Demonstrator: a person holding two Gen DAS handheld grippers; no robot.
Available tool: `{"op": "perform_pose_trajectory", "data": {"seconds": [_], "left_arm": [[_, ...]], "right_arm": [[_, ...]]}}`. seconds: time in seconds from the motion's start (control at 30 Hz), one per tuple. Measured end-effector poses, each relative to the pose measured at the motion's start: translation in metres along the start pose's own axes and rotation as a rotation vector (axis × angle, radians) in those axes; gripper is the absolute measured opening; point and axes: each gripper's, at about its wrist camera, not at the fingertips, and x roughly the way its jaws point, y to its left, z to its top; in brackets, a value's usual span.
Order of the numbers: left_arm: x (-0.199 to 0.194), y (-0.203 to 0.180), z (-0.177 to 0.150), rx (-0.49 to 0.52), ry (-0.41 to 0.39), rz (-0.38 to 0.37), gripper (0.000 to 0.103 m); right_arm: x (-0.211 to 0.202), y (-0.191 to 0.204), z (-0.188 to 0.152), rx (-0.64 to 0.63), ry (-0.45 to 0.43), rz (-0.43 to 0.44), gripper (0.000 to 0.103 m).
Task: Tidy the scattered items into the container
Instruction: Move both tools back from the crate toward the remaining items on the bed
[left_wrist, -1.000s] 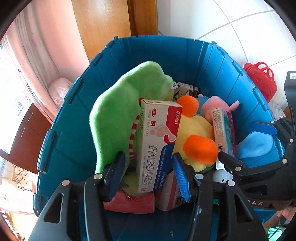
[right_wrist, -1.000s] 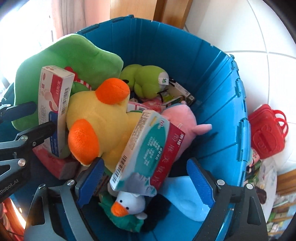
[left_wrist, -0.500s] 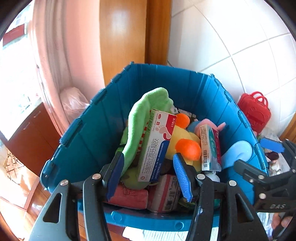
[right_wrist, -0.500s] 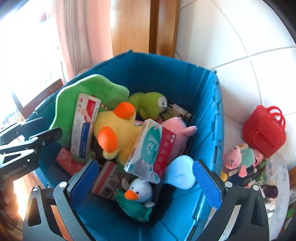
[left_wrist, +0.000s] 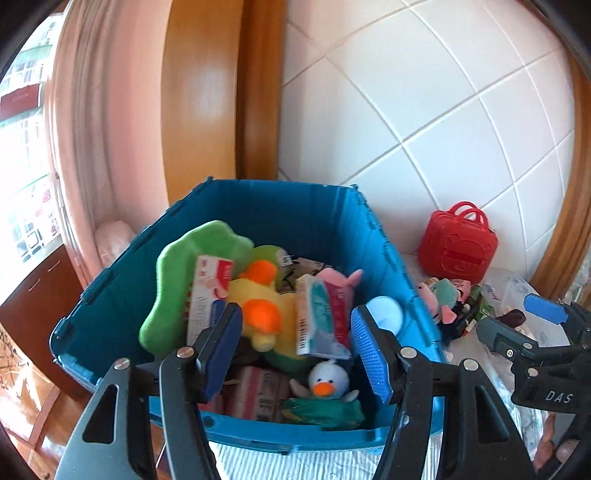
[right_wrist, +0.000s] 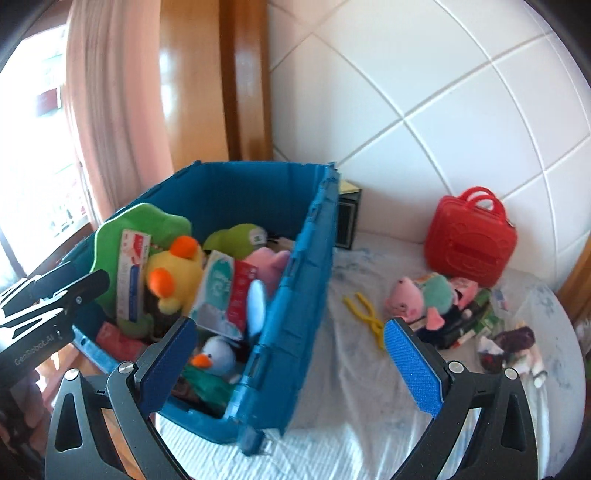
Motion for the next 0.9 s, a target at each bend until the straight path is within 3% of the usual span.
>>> {"op": "perform_pose_trajectory", "data": {"seconds": [0.23,0.4,0.63,0.9], "left_arm": [[-0.005,-0.103,0.007,0.086,-0.039,-0.103,0.068],[0.015,-0.188,0.0,0.104,-0.008,-0.13,0.068],[0.092,-0.29,-0.034,0.086,0.17,-0.112,0.068],[0.204,-0.336,-0.106,0.142,0.415,-0.08,0.068]], "right_arm": [[-0.024,-0.105,-0.023,0.117,-0.014,-0.098,0.103],[-0.029,-0.2,-0.045,0.17,0.009,-0.154,0.103],[0.001,-0.328,-0.082,0.202,0.124,-0.182,0.103],[0.068,-0.425,-0.145,0.319,0.314,-0.178,0.103]]}}
